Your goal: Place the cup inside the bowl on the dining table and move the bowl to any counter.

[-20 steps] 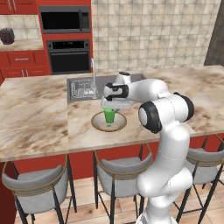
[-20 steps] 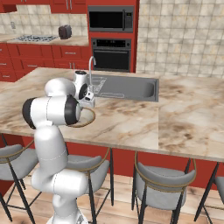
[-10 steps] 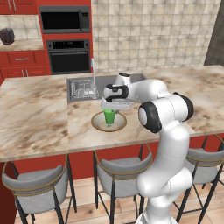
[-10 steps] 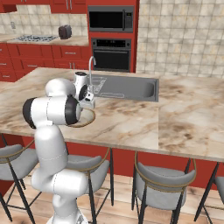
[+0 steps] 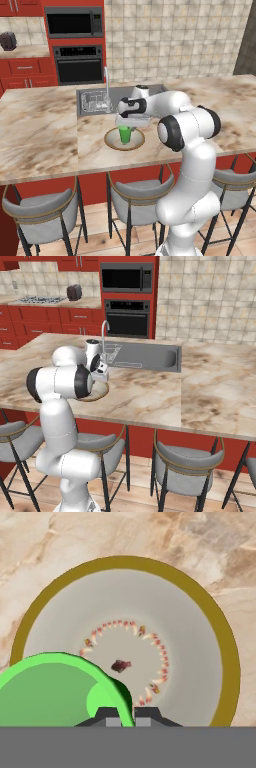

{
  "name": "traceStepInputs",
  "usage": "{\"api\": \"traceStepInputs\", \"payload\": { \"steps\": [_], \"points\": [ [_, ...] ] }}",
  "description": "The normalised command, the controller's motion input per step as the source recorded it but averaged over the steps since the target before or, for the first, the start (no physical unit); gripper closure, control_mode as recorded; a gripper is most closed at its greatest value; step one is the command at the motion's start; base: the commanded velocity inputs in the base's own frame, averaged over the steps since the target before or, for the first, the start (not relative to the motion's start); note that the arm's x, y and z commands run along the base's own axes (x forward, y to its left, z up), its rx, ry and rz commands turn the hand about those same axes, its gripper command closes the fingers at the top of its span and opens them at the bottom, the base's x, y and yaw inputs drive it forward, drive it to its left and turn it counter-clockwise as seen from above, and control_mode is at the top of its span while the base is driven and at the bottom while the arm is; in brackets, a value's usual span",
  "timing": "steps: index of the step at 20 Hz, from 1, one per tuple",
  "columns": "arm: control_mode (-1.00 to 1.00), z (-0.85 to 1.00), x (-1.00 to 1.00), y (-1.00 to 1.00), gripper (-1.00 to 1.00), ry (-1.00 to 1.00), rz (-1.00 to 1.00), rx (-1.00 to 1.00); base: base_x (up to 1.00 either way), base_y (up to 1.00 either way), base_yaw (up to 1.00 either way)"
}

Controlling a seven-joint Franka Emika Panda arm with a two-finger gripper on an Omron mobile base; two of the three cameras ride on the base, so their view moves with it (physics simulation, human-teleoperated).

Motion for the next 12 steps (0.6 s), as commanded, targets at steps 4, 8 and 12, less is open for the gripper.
{"api": "traceStepInputs", "payload": {
  "steps": [4, 8, 12],
  "points": [
    [-1.00, -0.08, 0.00, 0.00, 1.00, 0.00, 0.00, 0.00, 0.00, 0.00, 0.00],
    [-1.00, -0.08, 0.00, 0.00, 1.00, 0.00, 0.00, 0.00, 0.00, 0.00, 0.00],
    [-1.00, -0.08, 0.00, 0.00, 1.00, 0.00, 0.00, 0.00, 0.00, 0.00, 0.00]
  ]
}}
